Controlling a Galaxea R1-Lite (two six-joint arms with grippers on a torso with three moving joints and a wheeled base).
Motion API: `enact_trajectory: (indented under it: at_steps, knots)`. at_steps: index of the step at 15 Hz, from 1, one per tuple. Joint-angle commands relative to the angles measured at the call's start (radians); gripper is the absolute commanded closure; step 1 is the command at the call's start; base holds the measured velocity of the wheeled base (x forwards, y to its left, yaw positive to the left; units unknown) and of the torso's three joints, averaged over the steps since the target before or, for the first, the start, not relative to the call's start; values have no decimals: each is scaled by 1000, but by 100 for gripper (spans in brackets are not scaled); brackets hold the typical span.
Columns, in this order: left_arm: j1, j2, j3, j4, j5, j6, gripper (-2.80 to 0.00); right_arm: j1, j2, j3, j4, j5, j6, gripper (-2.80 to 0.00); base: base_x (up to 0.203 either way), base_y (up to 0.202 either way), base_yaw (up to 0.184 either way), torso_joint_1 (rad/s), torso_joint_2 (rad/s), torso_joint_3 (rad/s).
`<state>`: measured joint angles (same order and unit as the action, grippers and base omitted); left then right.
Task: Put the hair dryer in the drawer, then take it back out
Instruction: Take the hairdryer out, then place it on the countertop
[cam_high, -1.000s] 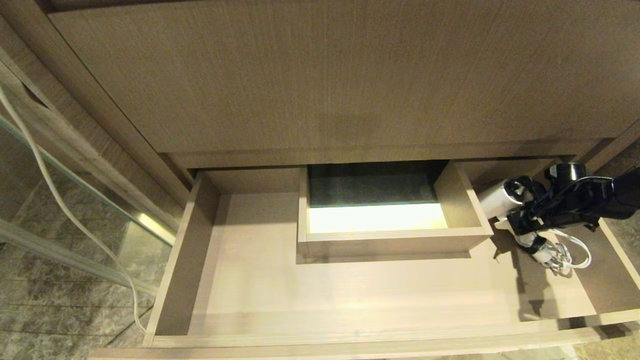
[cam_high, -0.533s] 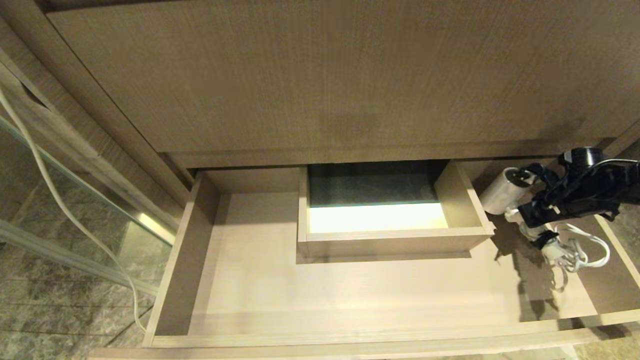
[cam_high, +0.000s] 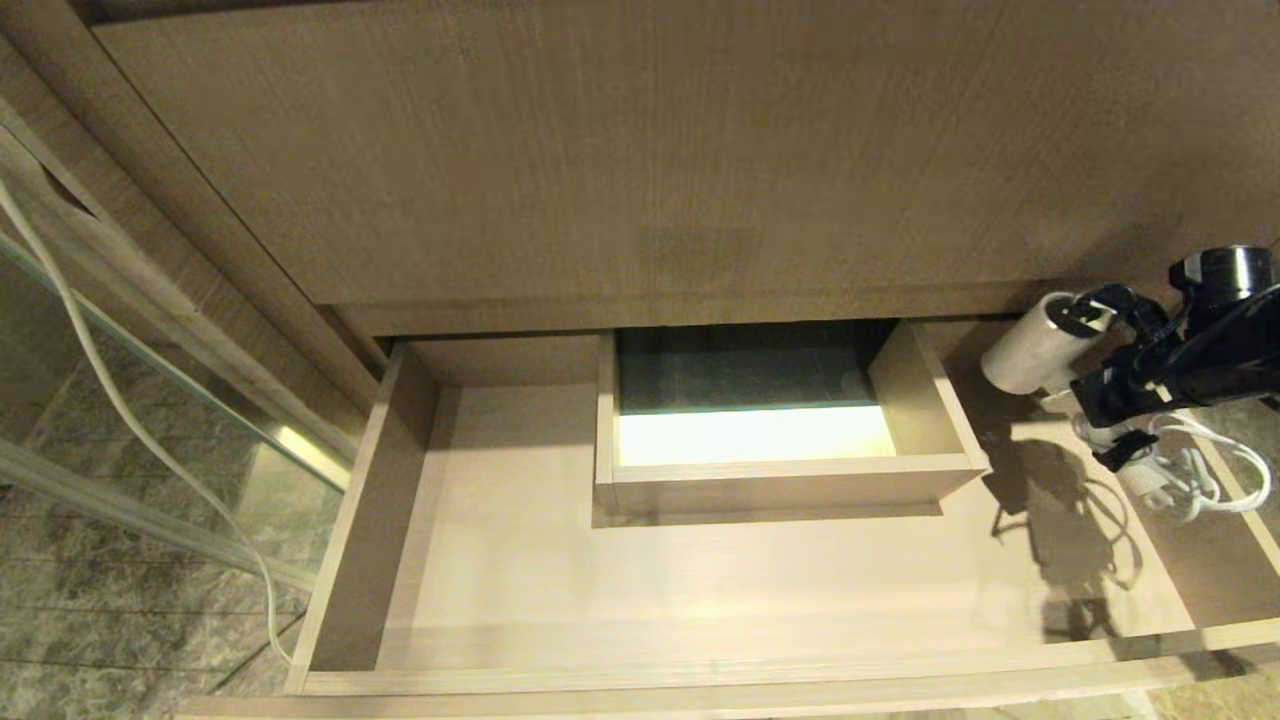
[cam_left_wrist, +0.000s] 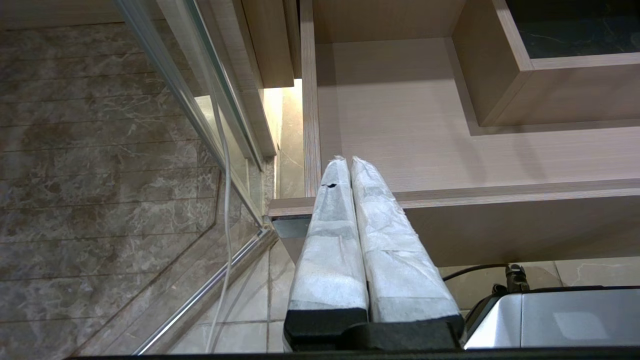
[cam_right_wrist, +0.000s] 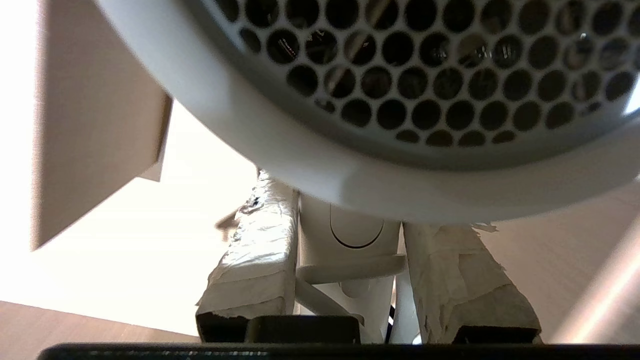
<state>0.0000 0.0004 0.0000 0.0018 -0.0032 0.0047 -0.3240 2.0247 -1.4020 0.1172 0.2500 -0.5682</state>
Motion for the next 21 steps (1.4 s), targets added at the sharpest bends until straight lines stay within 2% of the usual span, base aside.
enact_trajectory:
  at_steps: [1,8,14,21]
  knots:
    - [0,1,2,0,0,0,0,-11,-94,31,4,-1,1,0,0,0,0,0,0,0]
    - [0,0,1,0,0,0,0,-15,-335,157,100,-6,12,0,0,0,0,0,0,0]
    - [0,1,2,0,0,0,0,-16,-566,275,124,-7,13,0,0,0,0,0,0,0]
    - [0,1,2,0,0,0,0,-27,-687,328,148,-8,13,0,0,0,0,0,0,0]
